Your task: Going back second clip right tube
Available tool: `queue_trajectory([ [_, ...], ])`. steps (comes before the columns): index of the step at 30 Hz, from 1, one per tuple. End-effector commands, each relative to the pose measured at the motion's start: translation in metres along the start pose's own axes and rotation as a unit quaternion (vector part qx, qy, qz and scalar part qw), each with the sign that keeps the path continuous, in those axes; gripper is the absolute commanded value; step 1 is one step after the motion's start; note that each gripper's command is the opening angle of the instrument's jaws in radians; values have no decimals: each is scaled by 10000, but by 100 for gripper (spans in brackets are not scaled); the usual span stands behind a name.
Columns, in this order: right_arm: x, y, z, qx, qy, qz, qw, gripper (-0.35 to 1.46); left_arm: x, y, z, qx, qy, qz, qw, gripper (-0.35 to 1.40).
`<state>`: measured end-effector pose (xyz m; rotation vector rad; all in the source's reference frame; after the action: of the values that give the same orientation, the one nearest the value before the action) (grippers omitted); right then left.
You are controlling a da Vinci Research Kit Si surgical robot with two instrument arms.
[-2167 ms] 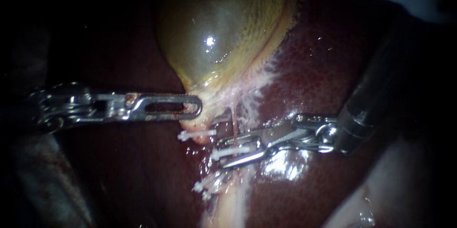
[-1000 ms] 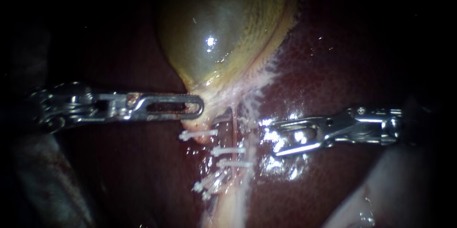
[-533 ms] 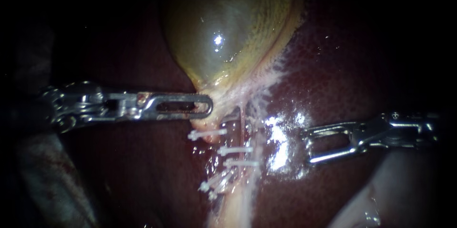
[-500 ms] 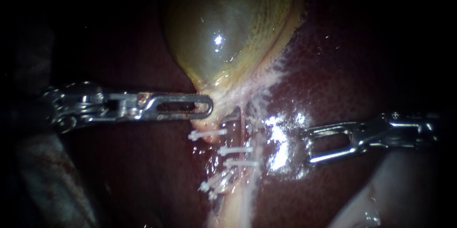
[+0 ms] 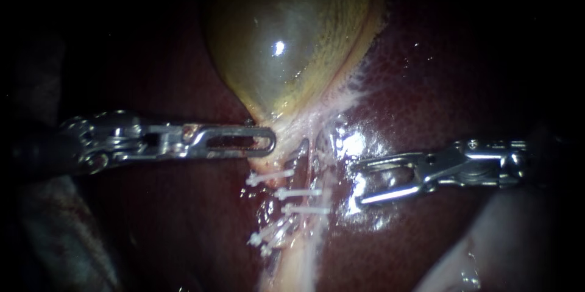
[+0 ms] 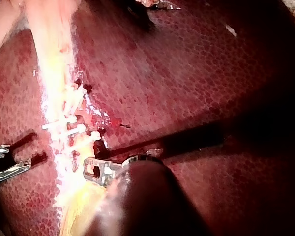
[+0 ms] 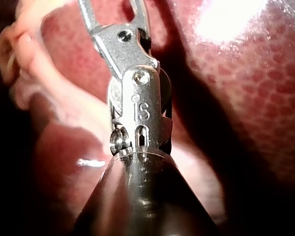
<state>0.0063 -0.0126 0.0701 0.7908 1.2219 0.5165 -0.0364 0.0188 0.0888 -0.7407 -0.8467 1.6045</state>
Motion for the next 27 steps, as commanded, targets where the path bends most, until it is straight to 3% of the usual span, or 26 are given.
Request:
queue_trajectory([
  [1,0,0,0,-4,-1,5,10000,38,1,-2,3,3,6,9,10000,-35],
  [11,0,0,3,2,-1,7,10000,38,6,-2,18,0,11,33,10000,-35],
  [27,0,0,6,9,-2,8,10000,37,5,-3,16,-2,8,36,10000,-35],
])
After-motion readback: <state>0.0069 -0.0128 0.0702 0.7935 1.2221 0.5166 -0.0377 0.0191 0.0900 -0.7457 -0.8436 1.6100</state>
